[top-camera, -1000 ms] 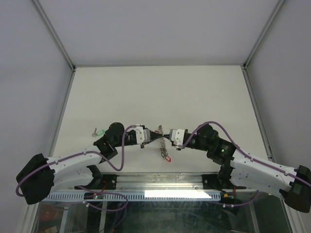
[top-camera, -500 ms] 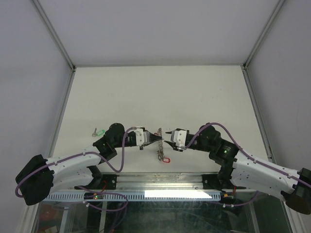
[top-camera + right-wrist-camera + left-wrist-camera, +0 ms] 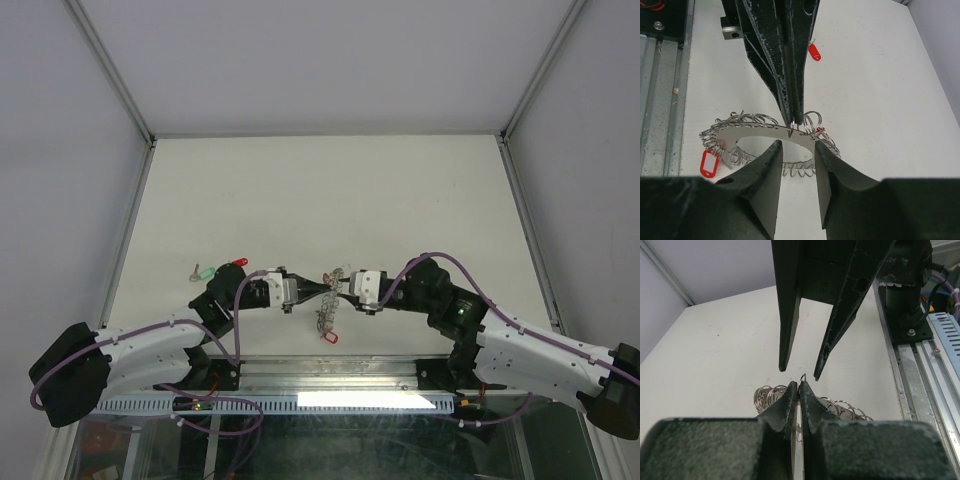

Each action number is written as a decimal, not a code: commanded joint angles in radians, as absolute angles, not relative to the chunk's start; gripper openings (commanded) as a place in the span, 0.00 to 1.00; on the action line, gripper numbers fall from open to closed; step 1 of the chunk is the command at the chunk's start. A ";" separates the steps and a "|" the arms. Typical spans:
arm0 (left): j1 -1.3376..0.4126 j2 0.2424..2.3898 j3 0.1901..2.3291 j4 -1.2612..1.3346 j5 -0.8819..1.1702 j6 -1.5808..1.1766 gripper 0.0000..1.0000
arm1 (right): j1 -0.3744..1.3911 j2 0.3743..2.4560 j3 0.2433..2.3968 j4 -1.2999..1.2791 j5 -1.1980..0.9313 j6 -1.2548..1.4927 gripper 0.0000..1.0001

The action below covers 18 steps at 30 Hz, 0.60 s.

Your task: Put the keys on the keyring

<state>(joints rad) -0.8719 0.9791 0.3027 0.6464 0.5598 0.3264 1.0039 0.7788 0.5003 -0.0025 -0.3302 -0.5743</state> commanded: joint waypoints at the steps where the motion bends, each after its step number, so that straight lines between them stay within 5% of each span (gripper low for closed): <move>1: -0.882 0.965 0.260 0.921 0.574 0.239 0.00 | 1.008 0.755 0.500 0.088 -0.348 -0.569 0.35; 18: -0.882 1.026 0.265 1.018 0.587 0.185 0.00 | 1.008 0.789 0.518 0.122 -0.396 -0.554 0.16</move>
